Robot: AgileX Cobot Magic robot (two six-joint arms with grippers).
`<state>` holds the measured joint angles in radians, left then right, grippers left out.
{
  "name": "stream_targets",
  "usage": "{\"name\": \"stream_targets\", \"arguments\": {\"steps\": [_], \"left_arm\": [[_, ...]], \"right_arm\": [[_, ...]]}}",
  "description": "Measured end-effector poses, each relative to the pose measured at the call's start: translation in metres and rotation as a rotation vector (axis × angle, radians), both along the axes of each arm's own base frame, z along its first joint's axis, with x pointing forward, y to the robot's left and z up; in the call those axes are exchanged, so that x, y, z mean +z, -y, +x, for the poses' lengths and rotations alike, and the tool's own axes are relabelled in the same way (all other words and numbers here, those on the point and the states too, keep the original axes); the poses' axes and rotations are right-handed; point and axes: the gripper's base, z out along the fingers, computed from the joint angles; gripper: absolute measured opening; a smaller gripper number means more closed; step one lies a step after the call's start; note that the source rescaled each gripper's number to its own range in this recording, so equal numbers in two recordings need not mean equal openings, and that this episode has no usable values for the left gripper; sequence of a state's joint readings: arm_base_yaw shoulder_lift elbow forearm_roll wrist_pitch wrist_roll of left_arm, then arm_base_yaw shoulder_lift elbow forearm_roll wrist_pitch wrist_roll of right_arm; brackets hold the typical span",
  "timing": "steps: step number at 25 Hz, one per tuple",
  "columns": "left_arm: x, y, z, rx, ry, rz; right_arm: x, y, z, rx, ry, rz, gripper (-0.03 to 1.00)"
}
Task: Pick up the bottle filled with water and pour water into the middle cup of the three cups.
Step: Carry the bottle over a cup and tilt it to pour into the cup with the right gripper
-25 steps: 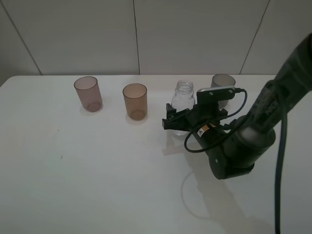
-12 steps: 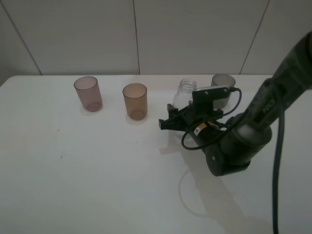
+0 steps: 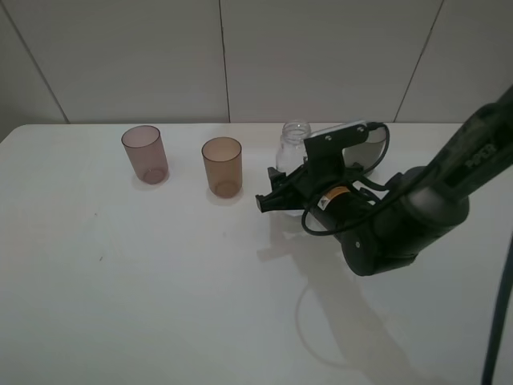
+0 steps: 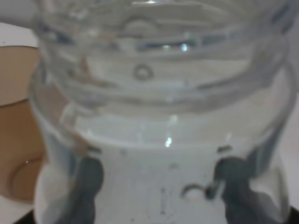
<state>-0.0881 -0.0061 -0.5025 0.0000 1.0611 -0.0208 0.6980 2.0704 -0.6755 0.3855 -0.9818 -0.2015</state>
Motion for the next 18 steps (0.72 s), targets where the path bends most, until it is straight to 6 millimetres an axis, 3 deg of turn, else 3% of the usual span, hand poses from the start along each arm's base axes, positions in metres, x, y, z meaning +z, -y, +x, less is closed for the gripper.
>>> {"name": "stream_targets", "arguments": {"steps": [5,11,18], "left_arm": [[0.0,0.0,0.0,0.0,0.0,0.0],[0.0,0.0,0.0,0.0,0.0,0.0],[0.0,0.0,0.0,0.0,0.0,0.0]], "right_arm": [[0.027,0.0,0.002,0.111,-0.014,-0.196,0.0],[0.056,-0.001,0.031,0.223,-0.093,-0.366,0.0],[0.086,-0.018,0.056,0.374,0.092,-0.608,0.0]]}}
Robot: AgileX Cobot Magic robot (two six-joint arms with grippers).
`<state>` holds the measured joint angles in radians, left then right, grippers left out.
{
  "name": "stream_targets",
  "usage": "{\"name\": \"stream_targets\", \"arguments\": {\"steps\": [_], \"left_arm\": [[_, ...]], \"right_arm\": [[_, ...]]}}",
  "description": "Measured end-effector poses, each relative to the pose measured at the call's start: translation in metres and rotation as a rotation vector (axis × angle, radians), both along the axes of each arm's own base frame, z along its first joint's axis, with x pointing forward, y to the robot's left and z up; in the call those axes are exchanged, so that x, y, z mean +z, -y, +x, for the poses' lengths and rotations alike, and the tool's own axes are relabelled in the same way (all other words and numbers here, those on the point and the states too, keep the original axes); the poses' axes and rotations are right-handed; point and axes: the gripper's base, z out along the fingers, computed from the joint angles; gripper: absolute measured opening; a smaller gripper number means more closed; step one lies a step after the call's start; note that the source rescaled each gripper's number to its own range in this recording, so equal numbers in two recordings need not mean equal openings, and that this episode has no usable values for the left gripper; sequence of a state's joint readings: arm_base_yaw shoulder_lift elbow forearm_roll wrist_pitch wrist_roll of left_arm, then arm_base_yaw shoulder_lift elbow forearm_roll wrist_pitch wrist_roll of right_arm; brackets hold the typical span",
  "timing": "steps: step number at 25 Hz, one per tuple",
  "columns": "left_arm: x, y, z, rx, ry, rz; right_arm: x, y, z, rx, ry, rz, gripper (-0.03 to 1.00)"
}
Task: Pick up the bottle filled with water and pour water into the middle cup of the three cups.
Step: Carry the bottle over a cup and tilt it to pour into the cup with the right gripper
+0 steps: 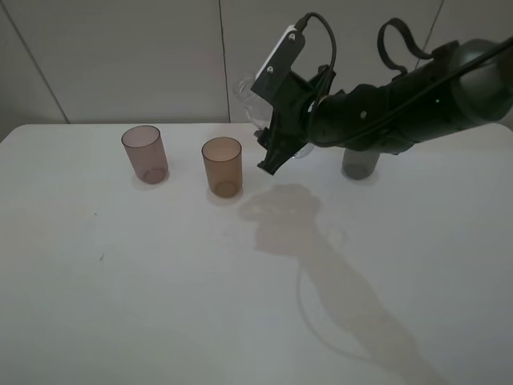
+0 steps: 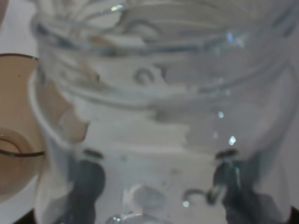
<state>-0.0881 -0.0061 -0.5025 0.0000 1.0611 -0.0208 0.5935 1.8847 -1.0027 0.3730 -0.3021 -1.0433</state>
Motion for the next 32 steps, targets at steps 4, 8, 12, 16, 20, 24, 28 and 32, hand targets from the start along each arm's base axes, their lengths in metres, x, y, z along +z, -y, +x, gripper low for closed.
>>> {"name": "stream_targets", "arguments": {"steps": [4,8,12,16,20,24,28,32], "left_arm": [[0.0,0.0,0.0,0.0,0.0,0.0],[0.0,0.0,0.0,0.0,0.0,0.0],[0.0,0.0,0.0,0.0,0.0,0.0],[0.0,0.0,0.0,0.0,0.0,0.0],[0.0,0.0,0.0,0.0,0.0,0.0],[0.0,0.0,0.0,0.0,0.0,0.0],[0.0,0.0,0.0,0.0,0.0,0.0],[0.0,0.0,0.0,0.0,0.0,0.0]], "right_arm": [[0.003,-0.008,0.012,0.071,0.093,-0.106,0.0],[-0.002,-0.012,0.023,0.089,0.19,-0.173,0.0],[-0.011,-0.012,0.031,0.069,0.286,-0.226,0.0],[-0.021,-0.013,0.036,0.075,0.323,-0.277,0.0],[-0.03,-0.014,0.038,0.102,0.347,-0.348,0.0],[-0.038,-0.014,0.038,0.133,0.363,-0.418,0.0],[-0.037,-0.013,0.039,0.148,0.386,-0.461,0.0],[-0.038,-0.013,0.039,0.153,0.39,-0.474,0.0]]}}
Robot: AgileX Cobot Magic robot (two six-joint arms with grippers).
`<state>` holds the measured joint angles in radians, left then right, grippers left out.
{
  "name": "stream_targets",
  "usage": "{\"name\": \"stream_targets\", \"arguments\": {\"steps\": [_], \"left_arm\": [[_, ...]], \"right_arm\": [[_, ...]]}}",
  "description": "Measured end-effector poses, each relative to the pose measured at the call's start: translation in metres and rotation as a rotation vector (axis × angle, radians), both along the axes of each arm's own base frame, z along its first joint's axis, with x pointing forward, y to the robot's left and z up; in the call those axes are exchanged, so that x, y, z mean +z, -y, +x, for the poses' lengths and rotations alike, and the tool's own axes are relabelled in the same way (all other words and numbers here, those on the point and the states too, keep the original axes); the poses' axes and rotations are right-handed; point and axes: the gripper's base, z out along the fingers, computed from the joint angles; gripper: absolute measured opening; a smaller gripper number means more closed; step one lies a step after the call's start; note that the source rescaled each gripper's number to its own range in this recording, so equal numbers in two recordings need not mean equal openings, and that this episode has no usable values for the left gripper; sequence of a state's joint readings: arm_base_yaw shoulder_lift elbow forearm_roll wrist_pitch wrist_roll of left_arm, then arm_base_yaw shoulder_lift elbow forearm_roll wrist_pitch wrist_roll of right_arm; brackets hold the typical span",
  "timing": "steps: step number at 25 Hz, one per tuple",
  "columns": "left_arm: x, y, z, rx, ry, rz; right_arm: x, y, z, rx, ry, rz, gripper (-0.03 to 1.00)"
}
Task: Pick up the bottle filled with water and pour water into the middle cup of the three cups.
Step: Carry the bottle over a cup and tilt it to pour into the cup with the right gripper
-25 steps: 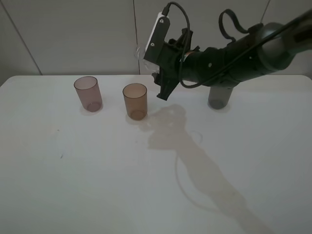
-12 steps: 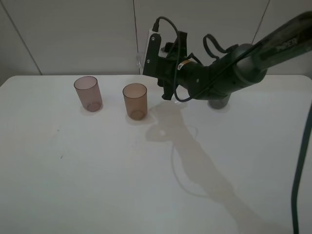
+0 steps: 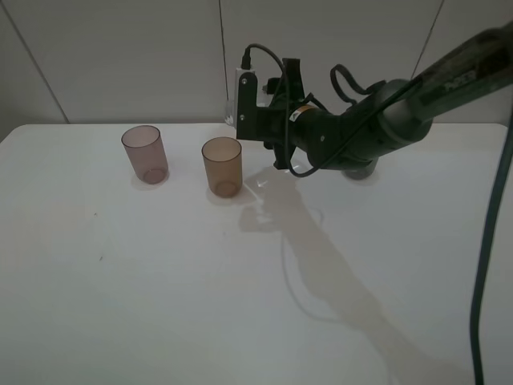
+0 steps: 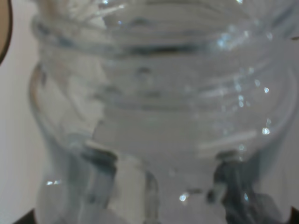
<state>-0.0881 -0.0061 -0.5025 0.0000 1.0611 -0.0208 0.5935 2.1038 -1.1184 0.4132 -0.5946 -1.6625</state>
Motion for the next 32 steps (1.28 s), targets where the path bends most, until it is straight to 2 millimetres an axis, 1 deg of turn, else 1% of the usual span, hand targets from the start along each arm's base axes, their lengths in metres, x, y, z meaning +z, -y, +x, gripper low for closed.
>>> {"name": "stream_targets", "arguments": {"steps": [8,15,19,22,29,32], "left_arm": [[0.0,0.0,0.0,0.0,0.0,0.0],[0.0,0.0,0.0,0.0,0.0,0.0],[0.0,0.0,0.0,0.0,0.0,0.0],[0.0,0.0,0.0,0.0,0.0,0.0],[0.0,0.0,0.0,0.0,0.0,0.0],[0.0,0.0,0.0,0.0,0.0,0.0]], "right_arm": [[0.0,-0.001,0.001,0.022,0.025,-0.061,0.0],[-0.002,-0.008,0.013,0.025,0.049,-0.064,0.0],[-0.01,-0.009,0.014,0.055,0.07,-0.155,0.0],[-0.016,-0.009,0.014,0.065,0.067,-0.186,0.0],[-0.011,-0.01,0.016,0.072,0.139,-0.196,0.0],[-0.01,-0.01,0.016,0.089,0.161,-0.229,0.0]]}}
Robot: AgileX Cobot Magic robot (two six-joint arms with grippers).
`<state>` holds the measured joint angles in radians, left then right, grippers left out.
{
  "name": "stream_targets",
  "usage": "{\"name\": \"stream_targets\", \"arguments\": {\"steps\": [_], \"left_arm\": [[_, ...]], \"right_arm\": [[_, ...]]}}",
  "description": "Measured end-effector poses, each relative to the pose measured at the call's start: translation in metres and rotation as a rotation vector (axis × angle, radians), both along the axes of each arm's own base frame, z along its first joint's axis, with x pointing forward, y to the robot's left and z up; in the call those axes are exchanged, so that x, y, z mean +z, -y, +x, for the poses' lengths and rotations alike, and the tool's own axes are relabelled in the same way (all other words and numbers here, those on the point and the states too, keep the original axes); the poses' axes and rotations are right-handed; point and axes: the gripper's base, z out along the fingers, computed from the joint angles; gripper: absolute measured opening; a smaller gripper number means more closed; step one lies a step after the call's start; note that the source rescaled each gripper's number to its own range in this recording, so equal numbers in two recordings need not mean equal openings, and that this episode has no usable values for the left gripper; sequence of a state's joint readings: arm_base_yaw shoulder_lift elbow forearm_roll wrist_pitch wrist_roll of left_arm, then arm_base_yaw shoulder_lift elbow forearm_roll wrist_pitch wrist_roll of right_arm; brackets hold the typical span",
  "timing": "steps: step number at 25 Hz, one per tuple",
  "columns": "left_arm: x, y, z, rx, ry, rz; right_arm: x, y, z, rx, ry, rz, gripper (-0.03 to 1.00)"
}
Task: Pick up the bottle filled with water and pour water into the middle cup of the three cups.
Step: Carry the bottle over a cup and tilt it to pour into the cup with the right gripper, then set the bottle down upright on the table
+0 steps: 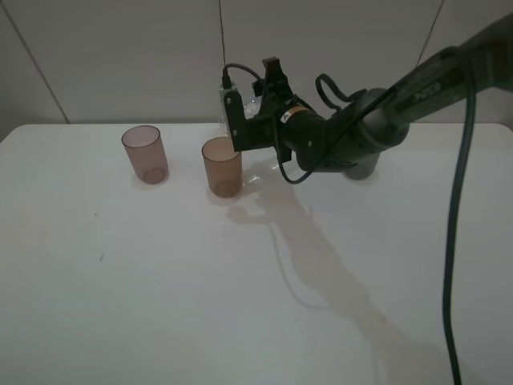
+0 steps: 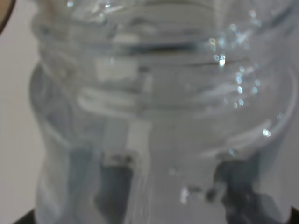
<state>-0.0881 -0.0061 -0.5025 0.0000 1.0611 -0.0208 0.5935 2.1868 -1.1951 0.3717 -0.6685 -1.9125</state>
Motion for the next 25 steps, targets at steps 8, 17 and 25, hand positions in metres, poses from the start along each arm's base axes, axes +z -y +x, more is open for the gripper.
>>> {"name": "stream_targets", "arguments": {"steps": [8,17,25], "left_arm": [[0.0,0.0,0.0,0.0,0.0,0.0],[0.0,0.0,0.0,0.0,0.0,0.0],[0.0,0.0,0.0,0.0,0.0,0.0]], "right_arm": [[0.0012,-0.0007,0.0001,0.026,0.039,-0.064,0.0],[0.0041,-0.0031,-0.0001,0.059,0.083,-0.085,0.0],[0.0049,-0.0031,0.0,0.065,0.101,-0.105,0.0]]}}
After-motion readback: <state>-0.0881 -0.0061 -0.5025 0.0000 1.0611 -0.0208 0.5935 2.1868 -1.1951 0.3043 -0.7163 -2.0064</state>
